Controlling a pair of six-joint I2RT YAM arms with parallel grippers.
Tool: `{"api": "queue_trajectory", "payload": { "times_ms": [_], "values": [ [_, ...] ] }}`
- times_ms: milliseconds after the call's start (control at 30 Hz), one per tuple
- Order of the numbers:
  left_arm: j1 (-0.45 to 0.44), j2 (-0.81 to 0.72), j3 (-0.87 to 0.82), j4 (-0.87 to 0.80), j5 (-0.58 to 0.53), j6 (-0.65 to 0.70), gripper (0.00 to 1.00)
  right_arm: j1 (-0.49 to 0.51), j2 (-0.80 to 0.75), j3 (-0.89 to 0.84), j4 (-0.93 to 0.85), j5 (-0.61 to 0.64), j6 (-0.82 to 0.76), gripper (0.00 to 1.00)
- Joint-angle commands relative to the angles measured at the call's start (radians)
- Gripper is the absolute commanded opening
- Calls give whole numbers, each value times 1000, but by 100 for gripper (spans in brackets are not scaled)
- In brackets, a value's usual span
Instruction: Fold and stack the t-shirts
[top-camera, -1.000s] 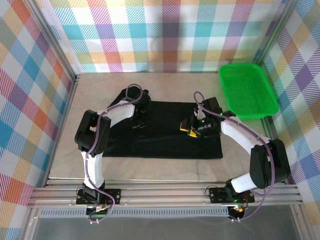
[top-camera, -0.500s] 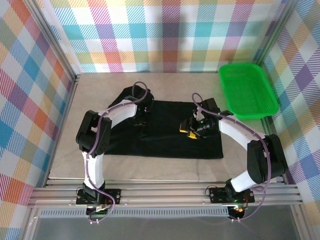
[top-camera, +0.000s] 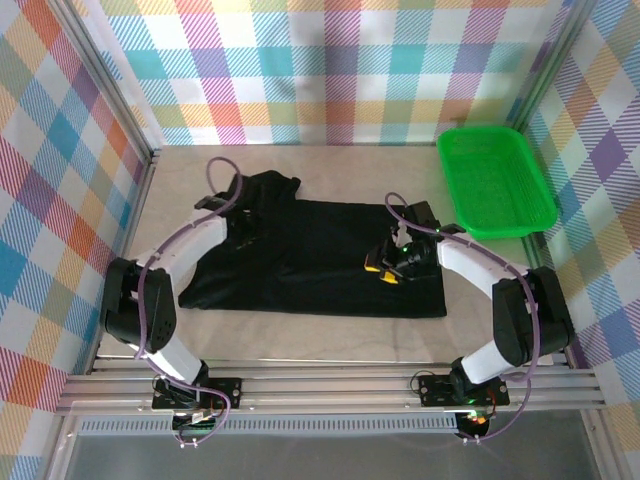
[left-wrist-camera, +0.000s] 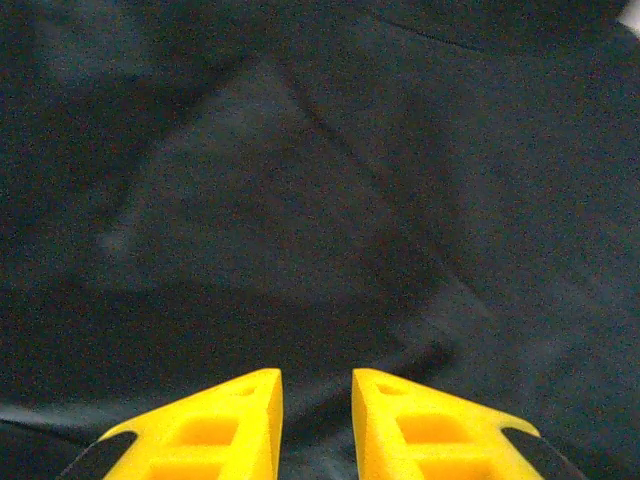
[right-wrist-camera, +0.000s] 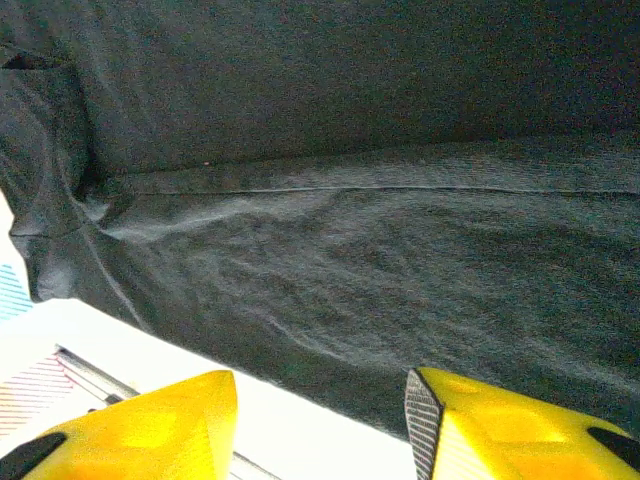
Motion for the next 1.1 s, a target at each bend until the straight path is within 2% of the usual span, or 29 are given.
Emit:
{"api": "queue_trajectory", "payload": {
  "times_ms": [0,233,433,533,733,833,967,1067],
  "values": [
    [98,61,-29,53,65,-16,29,-4,29,9,-11,-1,-7,48],
    [141,258,169,65,-1,226,26,-4,49,31,-7,-29,-15,49],
    [143,303,168,190,49,380,31,-4,27,33,44,-136,-40,52],
    [145,331,189,170,26,424,31,-4,17,49,20,-141,-50,52],
    [147,353,171,208,74,456,29,-4,20,66,1,-144,-42,52],
    [147,361,169,211,62,447,23,-4,27,75,-2,-143,-39,52],
    [147,355,180,214,51,447,0,-4,35,83,1,-143,-35,51],
    [146,347,197,208,46,452,0,-4,41,83,7,-143,-30,51]
  ]
}}
